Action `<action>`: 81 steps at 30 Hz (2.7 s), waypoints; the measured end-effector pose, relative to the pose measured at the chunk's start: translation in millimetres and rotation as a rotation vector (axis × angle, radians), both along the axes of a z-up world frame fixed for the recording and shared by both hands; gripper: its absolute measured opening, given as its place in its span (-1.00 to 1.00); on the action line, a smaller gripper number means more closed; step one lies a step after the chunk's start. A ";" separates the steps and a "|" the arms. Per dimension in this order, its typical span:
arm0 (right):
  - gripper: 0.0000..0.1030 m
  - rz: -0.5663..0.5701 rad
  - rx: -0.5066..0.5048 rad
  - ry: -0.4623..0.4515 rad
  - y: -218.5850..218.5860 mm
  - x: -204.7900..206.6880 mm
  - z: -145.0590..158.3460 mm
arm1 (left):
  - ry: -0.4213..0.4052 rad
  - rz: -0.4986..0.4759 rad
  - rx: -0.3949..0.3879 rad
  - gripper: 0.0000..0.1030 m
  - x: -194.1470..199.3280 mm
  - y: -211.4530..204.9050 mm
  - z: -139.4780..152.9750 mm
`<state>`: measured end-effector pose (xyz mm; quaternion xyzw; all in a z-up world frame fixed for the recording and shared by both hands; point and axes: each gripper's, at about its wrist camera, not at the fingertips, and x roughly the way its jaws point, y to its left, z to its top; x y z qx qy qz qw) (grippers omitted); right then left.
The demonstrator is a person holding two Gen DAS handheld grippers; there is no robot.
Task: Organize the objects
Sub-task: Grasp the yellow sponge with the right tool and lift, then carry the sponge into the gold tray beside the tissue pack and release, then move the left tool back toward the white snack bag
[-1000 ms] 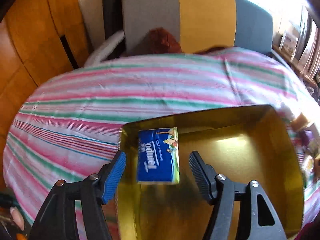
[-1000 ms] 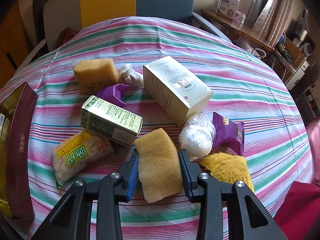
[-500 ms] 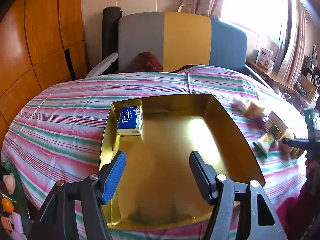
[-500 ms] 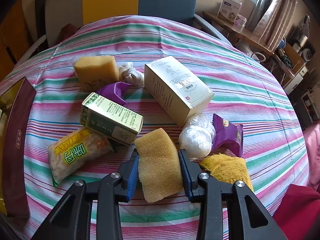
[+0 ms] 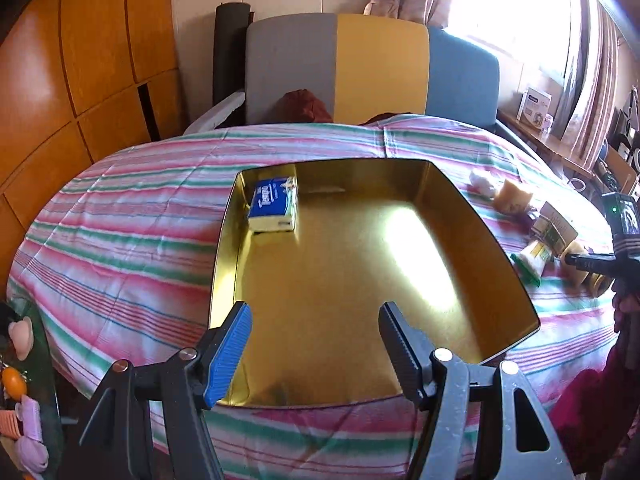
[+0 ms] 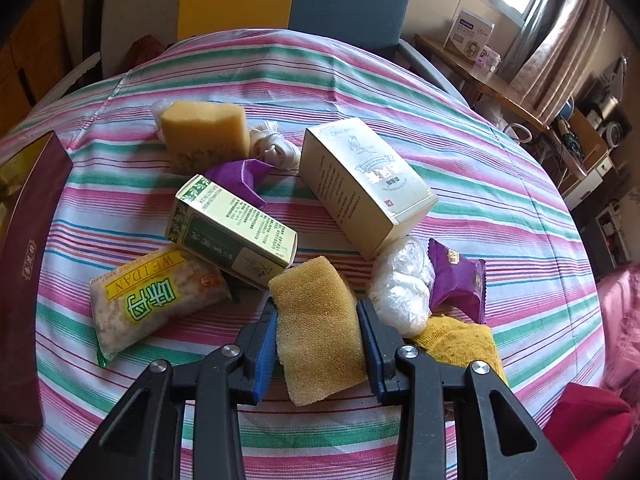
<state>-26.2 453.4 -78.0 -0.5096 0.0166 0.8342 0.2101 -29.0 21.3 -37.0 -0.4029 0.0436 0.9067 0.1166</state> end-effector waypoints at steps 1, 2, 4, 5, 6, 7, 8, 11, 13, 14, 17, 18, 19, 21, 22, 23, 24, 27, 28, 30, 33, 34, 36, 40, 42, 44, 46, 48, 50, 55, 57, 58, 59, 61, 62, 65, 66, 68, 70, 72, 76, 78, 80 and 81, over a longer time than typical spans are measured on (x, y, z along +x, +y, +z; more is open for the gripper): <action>-0.26 0.000 0.001 0.001 0.1 0.3 0.3 | 0.000 0.007 -0.002 0.30 0.4 -2.7 -1.0; -0.26 -0.004 -0.004 0.005 0.8 1.0 1.0 | -0.004 0.016 -0.005 0.30 0.8 -6.1 -2.7; -0.26 -0.013 -0.025 0.023 3.4 3.3 4.2 | -0.026 0.028 0.011 0.30 0.1 -14.8 -6.0; -0.26 -0.014 -0.032 0.035 3.7 4.7 7.0 | -0.038 0.037 0.020 0.29 -0.6 -20.5 -7.6; -0.26 -0.014 -0.029 0.046 3.4 5.1 9.5 | -0.043 0.043 0.023 0.30 -1.0 -24.4 -8.5; -0.26 -0.014 -0.025 0.052 3.6 5.0 11.2 | -0.047 0.050 0.027 0.29 -1.3 -28.9 -9.7; -0.26 -0.015 -0.029 0.051 3.8 5.4 11.2 | -0.057 0.062 0.036 0.29 -1.8 -35.0 -11.6; -0.26 -0.035 -0.019 0.002 4.4 3.5 -0.1 | -0.081 0.086 0.059 0.29 -3.1 -47.0 -15.5; -0.26 -0.032 -0.015 0.026 3.5 5.2 5.3 | -0.078 0.094 0.068 0.29 -3.0 -53.1 -13.8; -0.26 -0.033 -0.010 0.049 2.9 7.3 11.6 | -0.070 0.102 0.076 0.29 -2.8 -57.1 -11.6; -0.26 -0.047 -0.042 0.130 -1.4 16.9 37.8 | -0.049 0.135 0.095 0.29 -4.5 -69.0 -6.6; -0.26 -0.041 -0.050 0.157 -6.6 18.5 48.3 | -0.048 0.150 0.100 0.29 -6.4 -73.3 -6.5; -0.26 -0.024 -0.064 0.186 -13.9 19.1 59.6 | -0.049 0.161 0.107 0.29 -8.2 -76.7 -6.9; -0.26 0.038 -0.113 0.240 -37.0 15.5 82.4 | -0.052 0.182 0.118 0.29 -10.7 -84.0 -8.9; -0.26 0.088 -0.135 0.259 -53.8 11.0 92.9 | -0.052 0.191 0.118 0.29 -11.2 -86.4 -10.0; -0.26 0.129 -0.150 0.267 -70.6 6.6 99.4 | -0.053 0.201 0.116 0.29 -11.6 -88.6 -10.9; -0.26 0.172 -0.170 0.273 -87.5 0.7 104.9 | -0.055 0.208 0.112 0.29 -11.8 -90.4 -11.7; -0.26 0.320 -0.256 0.264 -150.7 -19.5 110.5 | -0.055 0.225 0.106 0.28 -12.8 -95.2 -12.4; -0.26 0.359 -0.281 0.257 -169.8 -25.2 109.5 | -0.056 0.228 0.109 0.28 -13.2 -96.1 -12.2; -0.26 0.440 -0.365 0.224 -211.6 -41.6 101.8 | -0.060 0.235 0.116 0.28 -14.0 -99.7 -13.4; -0.26 0.508 -0.452 0.166 -264.2 -66.4 84.3 | -0.070 0.238 0.121 0.28 -14.8 -102.2 -15.8; -0.26 0.518 -0.471 0.151 -278.9 -76.1 78.9 | -0.073 0.239 0.125 0.28 -15.3 -103.2 -16.3; -0.26 0.531 -0.526 0.121 -304.4 -93.7 65.6 | -0.076 0.241 0.129 0.28 -16.5 -104.6 -17.3; -0.24 0.489 -0.593 0.073 -337.7 -125.0 39.9 | -0.101 0.252 0.141 0.28 -19.7 -108.1 -24.0; -0.17 0.453 -0.607 0.037 -351.8 -139.5 25.0 | -0.111 0.256 0.142 0.28 -20.8 -109.1 -27.2; -0.11 0.434 -0.671 0.013 -355.8 -151.1 12.9 | -0.120 0.258 0.146 0.28 -22.0 -109.9 -29.9; 0.11 0.416 -0.778 0.011 -360.1 -159.2 3.6 | -0.128 0.258 0.146 0.28 -22.9 -110.2 -31.9; 0.34 0.414 -0.848 0.021 -358.7 -159.5 0.8 | -0.131 0.262 0.148 0.28 -23.4 -111.2 -32.9; 0.40 0.423 -0.864 0.031 -356.2 -155.5 0.7 | -0.131 0.263 0.149 0.28 -22.9 -111.4 -33.0; 0.49 0.442 -0.836 0.065 -341.0 -137.8 13.6 | -0.116 0.257 0.141 0.28 -20.8 -107.9 -29.0; 0.56 0.456 -0.802 0.089 -333.2 -129.2 20.2 | -0.109 0.249 0.136 0.28 -19.7 -105.5 -27.1; 0.58 0.464 -0.773 0.102 -328.9 -122.6 24.3 | -0.107 0.245 0.132 0.28 -19.1 -103.8 -26.4; 0.61 0.471 -0.749 0.113 -325.1 -116.7 29.3 | -0.104 0.241 0.127 0.28 -18.2 -101.7 -25.9; 0.67 0.485 -0.703 0.132 -322.5 -108.5 33.3 | -0.100 0.234 0.120 0.28 -17.0 -98.0 -24.6; 0.69 0.491 -0.680 0.140 -319.3 -102.9 35.2 | -0.096 0.230 0.118 0.28 -15.7 -96.8 -23.3; 0.71 0.518 -0.599 0.158 -308.6 -85.4 41.1 | -0.071 0.214 0.106 0.28 -11.3 -90.5 -16.8; 0.71 0.527 -0.564 0.166 -304.9 -79.1 43.4 | -0.067 0.209 0.103 0.28 -10.5 -88.2 -15.4; 0.73 0.537 -0.509 0.182 -292.3 -66.9 47.8 | -0.055 0.195 0.096 0.28 -7.9 -83.9 -12.8; 0.75 0.536 -0.464 0.199 -276.6 -55.3 52.4 | -0.049 0.184 0.091 0.28 -5.9 -79.9 -10.8; 0.77 0.526 -0.425 0.216 -257.2 -45.3 57.5 | -0.045 0.171 0.089 0.28 -3.9 -75.5 -9.1; 0.84 0.473 -0.351 0.235 -211.8 -32.2 66.0 | -0.049 0.154 0.077 0.29 -0.3 -67.9 -9.6; 0.85 0.428 -0.319 0.242 -182.8 -25.7 69.2 | -0.054 0.151 0.074 0.29 1.4 -65.0 -10.9; 0.88 0.378 -0.290 0.245 -153.9 -18.3 71.7 | -0.059 0.147 0.071 0.29 2.9 -62.1 -12.6; 0.89 0.349 -0.272 0.247 -137.7 -14.7 73.0 | -0.061 0.144 0.068 0.29 3.3 -60.2 -13.5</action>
